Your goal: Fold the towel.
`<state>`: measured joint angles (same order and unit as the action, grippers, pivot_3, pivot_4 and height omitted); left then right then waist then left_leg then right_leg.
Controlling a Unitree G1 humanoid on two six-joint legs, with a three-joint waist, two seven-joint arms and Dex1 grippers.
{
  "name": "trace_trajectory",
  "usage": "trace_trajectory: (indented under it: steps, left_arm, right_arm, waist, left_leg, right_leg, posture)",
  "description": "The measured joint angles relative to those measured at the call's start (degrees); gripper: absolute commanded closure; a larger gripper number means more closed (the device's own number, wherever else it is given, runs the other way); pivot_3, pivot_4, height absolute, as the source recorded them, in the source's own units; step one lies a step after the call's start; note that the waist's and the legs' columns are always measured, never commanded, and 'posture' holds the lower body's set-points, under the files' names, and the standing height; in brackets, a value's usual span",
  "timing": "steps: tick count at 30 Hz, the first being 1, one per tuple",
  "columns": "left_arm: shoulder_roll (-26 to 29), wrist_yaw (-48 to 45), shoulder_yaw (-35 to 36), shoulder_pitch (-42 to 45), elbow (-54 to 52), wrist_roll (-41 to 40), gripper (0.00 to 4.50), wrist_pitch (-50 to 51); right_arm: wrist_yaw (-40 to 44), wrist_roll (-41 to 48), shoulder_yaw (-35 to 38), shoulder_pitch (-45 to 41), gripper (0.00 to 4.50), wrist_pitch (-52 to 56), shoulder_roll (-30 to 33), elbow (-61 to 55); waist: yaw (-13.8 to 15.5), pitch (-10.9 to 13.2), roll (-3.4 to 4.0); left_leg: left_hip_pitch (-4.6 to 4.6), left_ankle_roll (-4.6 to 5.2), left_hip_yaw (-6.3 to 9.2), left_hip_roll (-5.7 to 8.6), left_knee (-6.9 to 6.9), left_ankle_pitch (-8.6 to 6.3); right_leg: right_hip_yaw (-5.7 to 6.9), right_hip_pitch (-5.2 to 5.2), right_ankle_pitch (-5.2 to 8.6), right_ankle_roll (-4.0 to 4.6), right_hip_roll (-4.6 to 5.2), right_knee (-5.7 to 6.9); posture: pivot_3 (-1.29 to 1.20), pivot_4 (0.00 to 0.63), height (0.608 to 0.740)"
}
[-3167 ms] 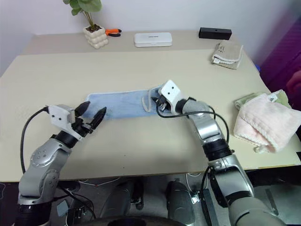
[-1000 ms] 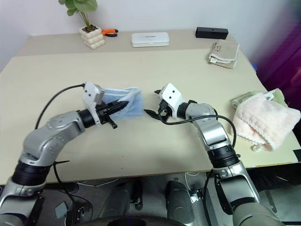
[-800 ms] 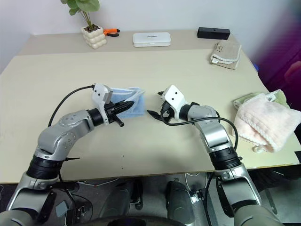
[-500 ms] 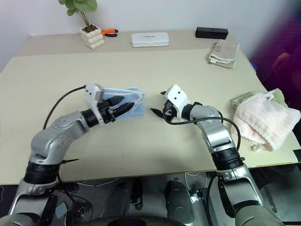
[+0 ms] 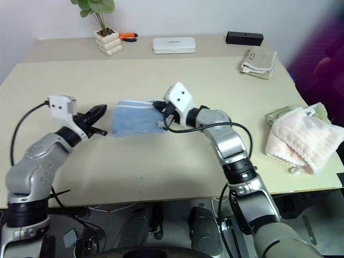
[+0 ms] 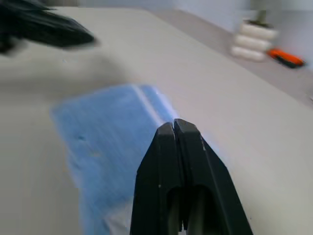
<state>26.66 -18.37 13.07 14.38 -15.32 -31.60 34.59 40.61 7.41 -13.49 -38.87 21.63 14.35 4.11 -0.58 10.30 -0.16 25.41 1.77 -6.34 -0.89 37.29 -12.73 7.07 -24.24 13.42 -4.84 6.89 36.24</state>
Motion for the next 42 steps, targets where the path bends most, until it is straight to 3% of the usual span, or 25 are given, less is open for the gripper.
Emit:
trace_trajectory:
  steps: [5, 10, 14, 19, 24, 32, 35, 42]
  left_arm:
    - [-2.7, 0.7, -7.1, 3.3, 12.6, 8.8, 4.46, -4.6]
    - [-3.4, -0.5, -7.3, 2.5, 14.1, 10.8, 4.46, -7.8]
    - [-4.8, -2.6, -2.5, -2.5, 8.2, 7.1, 4.5, -10.5]
    - [-0.7, -7.1, 4.3, -11.2, -1.1, 3.7, 4.5, -12.3]
    - [3.3, -13.8, 5.9, -20.1, -7.0, 2.1, 4.5, -12.8]
    - [1.0, -12.8, 5.6, -19.5, -8.4, 1.7, 4.5, -12.9]
    - [0.3, -12.5, 4.3, -19.2, -8.5, 2.0, 4.5, -13.0]
    - [0.0, -12.0, 3.4, -19.5, -8.5, 2.4, 4.5, -13.0]
  right_arm:
    - [-4.0, -5.2, -3.8, -2.3, 4.5, -1.1, -4.3, 16.6]
    - [-4.0, -7.0, -4.1, -1.9, 4.5, -3.4, -4.1, 17.9]
    - [-4.0, -2.8, 1.3, -1.0, 2.64, 1.6, -3.7, 13.9]
    - [-5.3, 3.8, 9.2, -0.8, 0.18, 14.9, -2.8, 7.2]
    - [-8.0, 8.7, 12.7, -0.5, 0.18, 27.1, -5.3, 7.5]
    - [-9.5, 11.9, 14.4, -4.0, 0.18, 29.9, -9.8, 13.6]
    - [-9.4, 12.0, 14.3, -5.3, 1.03, 29.5, -11.8, 16.1]
    - [-9.2, 13.3, 13.4, -5.8, 4.44, 29.3, -14.9, 18.0]
  waist:
    - [-0.2, 0.0, -0.02]
    - [-0.3, 0.0, -0.04]
    - [-0.3, 0.0, -0.03]
    - [-0.5, 0.0, -0.01]
    - [-0.4, 0.0, 0.02]
    - [-0.5, 0.0, 0.02]
    - [-0.8, 0.0, 0.02]
    - [-0.3, 0.0, 0.03]
  left_leg:
    - [0.04, 0.02, -0.06, 0.01, -0.04, -0.01]
    - [0.02, -0.02, -0.07, -0.02, -0.04, 0.01]
    - [0.04, -0.03, -0.03, -0.04, -0.04, 0.0]
    - [0.0, -0.03, -0.02, -0.05, -0.08, -0.01]
    - [0.03, -0.02, -0.04, -0.06, -0.12, -0.03]
    - [0.04, 0.28, -0.05, -0.05, -0.12, -0.19]
    - [0.02, 0.24, -0.07, -0.06, -0.13, -0.17]
    - [0.06, 0.18, -0.07, -0.05, -0.12, -0.13]
  right_leg:
    - [-0.02, -0.06, 0.0, 0.0, -0.02, 0.0]
    - [-0.04, -0.11, -0.01, 0.0, -0.01, 0.04]
    - [-0.05, -0.11, -0.02, 0.02, 0.03, 0.04]
    - [-0.05, -0.12, -0.02, 0.04, 0.05, 0.03]
    - [-0.05, -0.19, -0.04, 0.1, 0.05, 0.02]
    - [-0.04, -0.19, -0.07, 0.12, 0.01, 0.04]
    - [-0.04, -0.18, -0.07, 0.12, -0.01, 0.04]
    - [-0.04, -0.18, -0.07, 0.12, -0.01, 0.0]
  posture:
    - [0.0, 0.15, 0.733]
    - [0.0, 0.15, 0.733]
    - [0.0, 0.15, 0.733]
    - [0.0, 0.15, 0.733]
    - [0.0, 0.15, 0.733]
    - [0.0, 0.15, 0.733]
    - [0.0, 0.15, 0.733]
    - [0.0, 0.15, 0.733]
